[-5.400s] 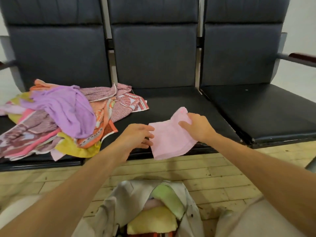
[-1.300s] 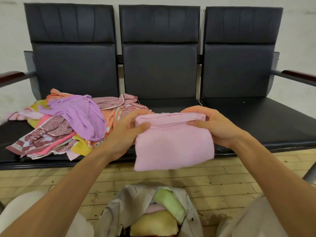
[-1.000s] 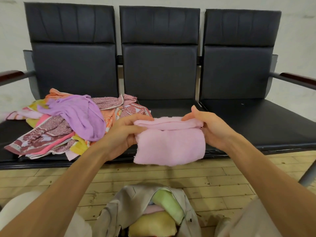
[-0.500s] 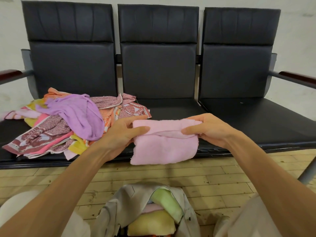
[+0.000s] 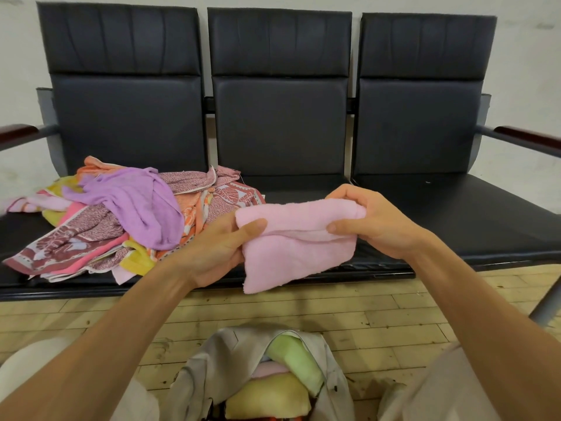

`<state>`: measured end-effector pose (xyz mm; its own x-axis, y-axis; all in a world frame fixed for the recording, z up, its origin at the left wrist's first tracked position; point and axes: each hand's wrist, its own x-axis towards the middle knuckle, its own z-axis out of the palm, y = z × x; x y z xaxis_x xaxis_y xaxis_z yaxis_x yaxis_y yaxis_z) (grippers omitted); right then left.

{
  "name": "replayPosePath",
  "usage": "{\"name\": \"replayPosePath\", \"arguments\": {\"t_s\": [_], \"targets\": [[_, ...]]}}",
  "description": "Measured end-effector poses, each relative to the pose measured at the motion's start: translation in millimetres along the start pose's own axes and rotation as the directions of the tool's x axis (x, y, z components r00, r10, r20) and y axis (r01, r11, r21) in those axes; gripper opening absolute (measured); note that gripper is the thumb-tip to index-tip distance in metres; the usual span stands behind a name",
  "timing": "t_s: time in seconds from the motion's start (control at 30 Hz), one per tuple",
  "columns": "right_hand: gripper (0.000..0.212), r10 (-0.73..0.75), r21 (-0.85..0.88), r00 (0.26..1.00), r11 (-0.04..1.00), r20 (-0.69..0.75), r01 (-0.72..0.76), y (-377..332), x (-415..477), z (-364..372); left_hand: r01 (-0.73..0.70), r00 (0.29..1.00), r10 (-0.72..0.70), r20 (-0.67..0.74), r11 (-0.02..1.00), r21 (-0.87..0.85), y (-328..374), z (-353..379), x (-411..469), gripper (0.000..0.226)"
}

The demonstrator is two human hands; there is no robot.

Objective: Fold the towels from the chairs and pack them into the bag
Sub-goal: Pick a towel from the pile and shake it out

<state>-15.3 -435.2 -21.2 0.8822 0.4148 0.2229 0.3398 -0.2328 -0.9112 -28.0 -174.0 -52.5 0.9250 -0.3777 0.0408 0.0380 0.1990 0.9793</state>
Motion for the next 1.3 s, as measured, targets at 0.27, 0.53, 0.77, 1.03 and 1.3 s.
{"name": "replayPosePath", "arguments": {"t_s": [0.27,0.53,0.77,1.03,1.3], "targets": [[0.033,0.018,-0.06,0.999,0.998,0.033,-0.016,2.8,-0.2,-1.8,-0.099,0.991,0.118,-0.057,0.959,0.264,-4.4,-2.1,-0.6,0.023],[0.041,0.028,0.265,1.0,0.964,-0.013,-0.023,4.8,2.0,2.6,-0.262,0.959,0.267,-0.092,0.963,0.065,7.1,3.3,-4.3,0.036],[0.027,0.129,0.263,0.985,0.952,0.114,-0.155,4.0,1.4,5.1,-0.165,0.985,0.164,-0.059,0.986,-0.006,10.3,-7.4,-6.4,0.053],[0.054,0.129,-0.138,0.99,0.983,0.062,-0.119,0.4,1.2,1.6,-0.094,0.996,0.094,-0.004,0.994,-0.051,9.8,-7.6,-5.3,0.048],[0.025,0.147,-0.614,0.989,0.783,0.032,-0.097,5.0,1.3,9.7,0.038,0.999,-0.037,-0.019,0.999,0.036,0.5,-2.1,0.8,0.021]]}}
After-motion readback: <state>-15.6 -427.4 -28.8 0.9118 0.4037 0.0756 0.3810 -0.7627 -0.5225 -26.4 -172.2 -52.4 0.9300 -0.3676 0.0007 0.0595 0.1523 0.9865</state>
